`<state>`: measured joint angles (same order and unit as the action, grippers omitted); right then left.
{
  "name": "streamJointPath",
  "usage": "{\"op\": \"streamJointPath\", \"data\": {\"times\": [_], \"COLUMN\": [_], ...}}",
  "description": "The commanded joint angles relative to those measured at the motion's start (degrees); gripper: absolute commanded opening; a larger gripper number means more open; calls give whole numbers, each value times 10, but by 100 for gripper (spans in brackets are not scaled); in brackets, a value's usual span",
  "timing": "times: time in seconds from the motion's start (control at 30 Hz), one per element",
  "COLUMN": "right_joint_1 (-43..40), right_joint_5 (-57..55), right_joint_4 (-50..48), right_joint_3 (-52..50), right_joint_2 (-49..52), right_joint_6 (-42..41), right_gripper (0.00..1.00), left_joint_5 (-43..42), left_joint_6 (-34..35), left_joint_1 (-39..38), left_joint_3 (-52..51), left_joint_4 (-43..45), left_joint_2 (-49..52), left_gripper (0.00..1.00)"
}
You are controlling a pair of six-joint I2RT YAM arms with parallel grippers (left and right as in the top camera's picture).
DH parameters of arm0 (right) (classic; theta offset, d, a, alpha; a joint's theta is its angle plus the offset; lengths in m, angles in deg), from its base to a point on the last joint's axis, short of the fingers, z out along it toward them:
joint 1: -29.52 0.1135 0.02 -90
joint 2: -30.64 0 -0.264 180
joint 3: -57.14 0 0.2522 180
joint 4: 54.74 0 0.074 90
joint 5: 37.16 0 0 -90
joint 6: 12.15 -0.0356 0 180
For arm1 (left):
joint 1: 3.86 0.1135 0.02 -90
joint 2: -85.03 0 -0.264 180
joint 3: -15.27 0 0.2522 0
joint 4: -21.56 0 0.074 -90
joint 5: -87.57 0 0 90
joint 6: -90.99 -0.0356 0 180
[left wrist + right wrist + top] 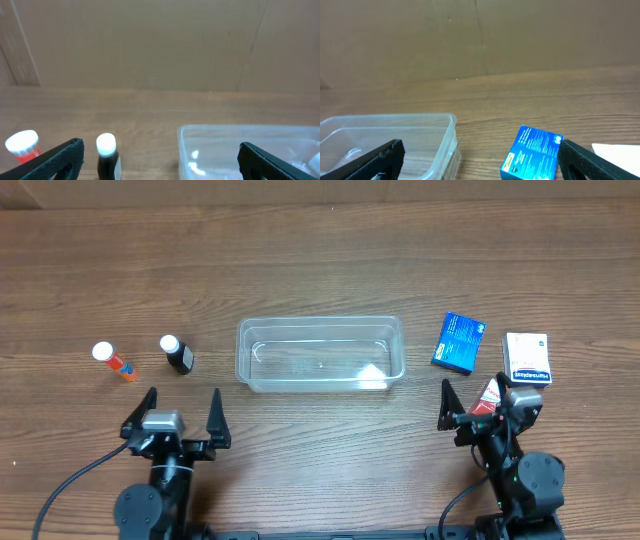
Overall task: Pack container
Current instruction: 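Move the left gripper to the dark brown bottle and grasp it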
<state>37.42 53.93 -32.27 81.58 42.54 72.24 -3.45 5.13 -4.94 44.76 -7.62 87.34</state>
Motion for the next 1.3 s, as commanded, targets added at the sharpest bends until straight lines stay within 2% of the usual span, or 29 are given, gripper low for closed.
{"op": "streamJointPath", "data": {"times": [0.0, 0.13, 0.4, 0.53, 0.67, 0.8, 1.03, 1.13, 1.27], "right_joint_1": [2, 2, 2, 2, 2, 2, 2, 2, 2], "right_joint_5": [-16, -17, -10, -10, -10, 0, 9, 12, 12], "right_joint_4": [7, 70, 281, 416, 501, 511, 512, 513, 513], "right_joint_3": [75, 167, 407, 502, 546, 547, 546, 546, 546], "right_joint_2": [83, 193, 434, 521, 568, 570, 571, 571, 571], "right_joint_6": [-6, -6, -6, -6, -6, -4, -4, -4, -4], "right_gripper": [100, 100, 100, 100, 100, 100, 100, 100, 100], "left_joint_5": [31, 50, 51, 44, 39, 30, 41, 87, 89], "left_joint_6": [10, 7, 6, 6, 7, 9, 36, 36, 36], "left_joint_1": [3, 3, 4, 4, 4, 4, 4, 7, 36], "left_joint_3": [77, 155, 375, 487, 555, 571, 614, 661, 728], "left_joint_4": [-29, -83, -275, -402, -514, -583, -596, -595, -589], "left_joint_2": [65, 171, 438, 532, 597, 623, 650, 703, 799], "left_gripper": [100, 100, 100, 100, 100, 100, 100, 100, 100]}}
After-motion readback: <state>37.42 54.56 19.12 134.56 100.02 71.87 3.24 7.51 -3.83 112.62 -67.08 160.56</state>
